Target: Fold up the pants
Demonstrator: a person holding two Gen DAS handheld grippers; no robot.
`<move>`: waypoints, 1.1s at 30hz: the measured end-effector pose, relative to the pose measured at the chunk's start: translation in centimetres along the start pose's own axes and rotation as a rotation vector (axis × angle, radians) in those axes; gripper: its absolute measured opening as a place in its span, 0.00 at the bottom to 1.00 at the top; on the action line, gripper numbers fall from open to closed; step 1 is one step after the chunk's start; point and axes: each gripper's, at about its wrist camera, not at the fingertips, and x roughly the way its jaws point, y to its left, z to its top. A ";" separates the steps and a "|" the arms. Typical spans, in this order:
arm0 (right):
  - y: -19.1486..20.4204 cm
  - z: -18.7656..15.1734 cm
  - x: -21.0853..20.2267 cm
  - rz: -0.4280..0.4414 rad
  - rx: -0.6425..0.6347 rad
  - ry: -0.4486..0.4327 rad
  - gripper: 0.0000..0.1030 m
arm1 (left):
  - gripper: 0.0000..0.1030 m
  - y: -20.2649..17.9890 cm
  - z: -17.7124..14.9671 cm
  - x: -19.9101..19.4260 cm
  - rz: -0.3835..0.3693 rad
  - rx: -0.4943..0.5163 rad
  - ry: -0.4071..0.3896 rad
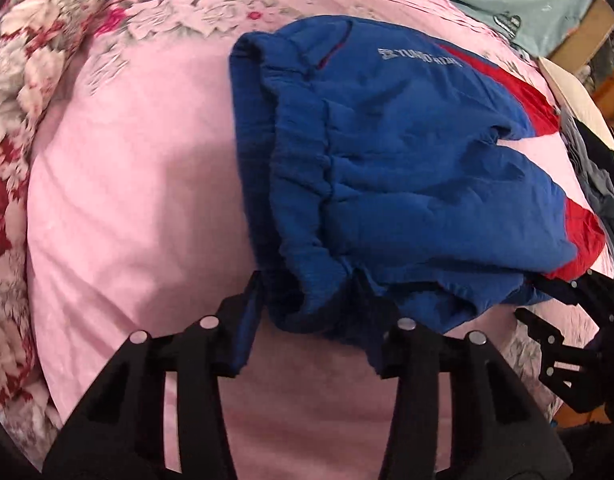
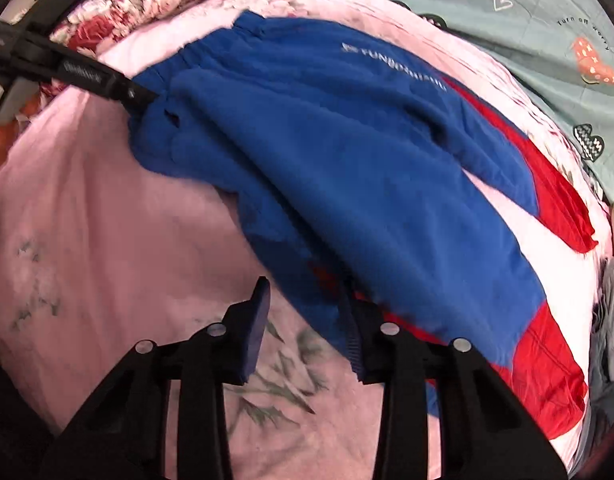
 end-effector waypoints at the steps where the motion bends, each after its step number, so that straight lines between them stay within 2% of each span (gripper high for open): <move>1: -0.2 0.0 0.1 0.004 0.015 -0.006 0.35 | 0.41 0.1 0.1 0.2 -0.009 0.003 0.001; 2: -0.4 0.0 0.3 0.013 0.037 -0.010 0.35 | 0.39 0.3 0.2 0.2 -0.018 0.000 0.001; 4: -0.8 0.6 0.6 0.012 0.065 -0.001 0.13 | 0.30 0.6 0.2 -0.1 -0.040 -0.012 -0.006; 5: -0.7 0.8 0.5 -0.012 0.050 0.012 0.06 | 0.28 0.7 0.3 -0.6 -0.049 -0.018 -0.016; 8: -0.4 1.0 -1.6 -0.010 0.029 -0.003 0.05 | 0.26 0.9 0.3 -2.4 -0.073 -0.034 -0.047; 12: 0.7 0.2 -6.5 0.012 -0.001 -0.033 0.05 | 0.22 1.1 -0.8 -6.0 -0.125 -0.035 -0.091; 14: 0.9 -0.5 -8.0 0.049 0.005 -0.025 0.05 | 0.22 1.4 -1.7 -7.3 -0.159 -0.040 -0.094; 17: 2.2 -2.1 -8.1 0.093 0.004 0.010 0.05 | 0.22 1.9 -3.8 -7.0 -0.141 -0.019 -0.062; 19: 3.1 -3.4 -5.9 0.113 0.020 0.068 0.08 | 0.24 2.1 -5.1 -4.9 -0.108 -0.022 -0.008; 20: 3.0 -3.8 -4.9 0.139 0.061 0.105 0.08 | 0.27 2.1 -5.6 -3.6 -0.064 -0.015 0.028; 21: 2.7 -4.1 -4.7 0.157 0.095 0.130 0.08 | 0.36 2.1 -5.9 -3.0 -0.033 -0.010 0.041; 22: 2.2 -4.2 -5.0 0.159 0.129 0.135 0.08 | 0.48 2.1 -6.0 -3.3 -0.003 -0.008 0.027; 23: 1.4 -4.3 -5.9 0.163 0.169 0.112 0.09 | 0.53 2.1 -5.9 -3.9 0.019 -0.008 0.012; 24: -0.1 -4.5 -7.3 0.165 0.223 0.069 0.19 | 0.58 2.2 -5.7 -4.7 0.039 -0.009 -0.013; 25: -1.9 -4.8 -8.7 0.127 0.279 0.027 0.42 | 0.62 2.4 -5.4 -5.8 0.065 -0.011 -0.053; 26: -3.2 -5.4 -9.6 0.076 0.319 -0.002 0.50 | 0.64 2.5 -5.1 -6.5 0.088 -0.013 -0.078; 27: -5.9 -6.3 -10.7 -0.017 0.390 -0.038 0.52 | 0.66 2.6 -4.7 -7.0 0.112 -0.018 -0.097; 29: -11.9 -9.0 -11.3 -0.162 0.585 -0.033 0.52 | 0.66 2.8 -3.8 -8.1 0.140 -0.049 -0.128; 31: -17.1 -12.5 -11.4 -0.215 0.821 -0.023 0.52 | 0.67 2.6 -3.6 -8.7 0.144 -0.082 -0.143; 33: -22.3 -16.3 -10.6 -0.231 1.065 0.013 0.52 | 0.71 1.6 -3.2 -9.1 0.158 -0.110 -0.161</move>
